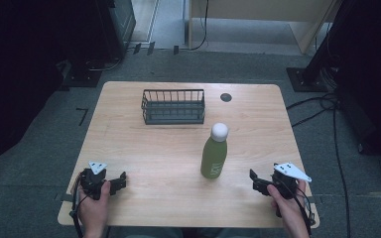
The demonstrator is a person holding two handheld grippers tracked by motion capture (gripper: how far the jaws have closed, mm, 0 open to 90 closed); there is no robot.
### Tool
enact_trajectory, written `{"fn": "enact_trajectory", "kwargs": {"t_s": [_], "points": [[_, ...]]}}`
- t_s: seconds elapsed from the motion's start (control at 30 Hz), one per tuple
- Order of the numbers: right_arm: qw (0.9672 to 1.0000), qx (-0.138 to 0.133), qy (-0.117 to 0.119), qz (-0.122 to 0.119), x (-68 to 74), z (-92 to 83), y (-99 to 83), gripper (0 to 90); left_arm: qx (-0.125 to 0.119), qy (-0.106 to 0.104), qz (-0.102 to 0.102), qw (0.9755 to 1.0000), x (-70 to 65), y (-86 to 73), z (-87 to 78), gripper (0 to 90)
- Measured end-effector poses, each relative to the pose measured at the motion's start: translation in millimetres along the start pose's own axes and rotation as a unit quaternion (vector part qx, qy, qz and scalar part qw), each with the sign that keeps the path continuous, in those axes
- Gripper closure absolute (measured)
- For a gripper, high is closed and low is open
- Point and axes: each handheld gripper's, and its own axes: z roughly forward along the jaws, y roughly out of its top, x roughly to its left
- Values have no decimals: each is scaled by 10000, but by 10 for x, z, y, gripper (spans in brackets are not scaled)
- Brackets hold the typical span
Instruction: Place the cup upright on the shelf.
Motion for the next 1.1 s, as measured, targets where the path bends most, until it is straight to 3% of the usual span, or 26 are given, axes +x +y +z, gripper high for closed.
{"fn": "enact_trajectory", "kwargs": {"t_s": [0.8, 1.1], "points": [[9985, -15, 471, -283, 396, 71, 112, 77, 0, -1, 1, 10000, 0, 0, 0, 0], [9965, -40, 732, -398, 574, 110, 158, 77, 1, -1, 4, 10000, 1, 0, 0, 0]]}}
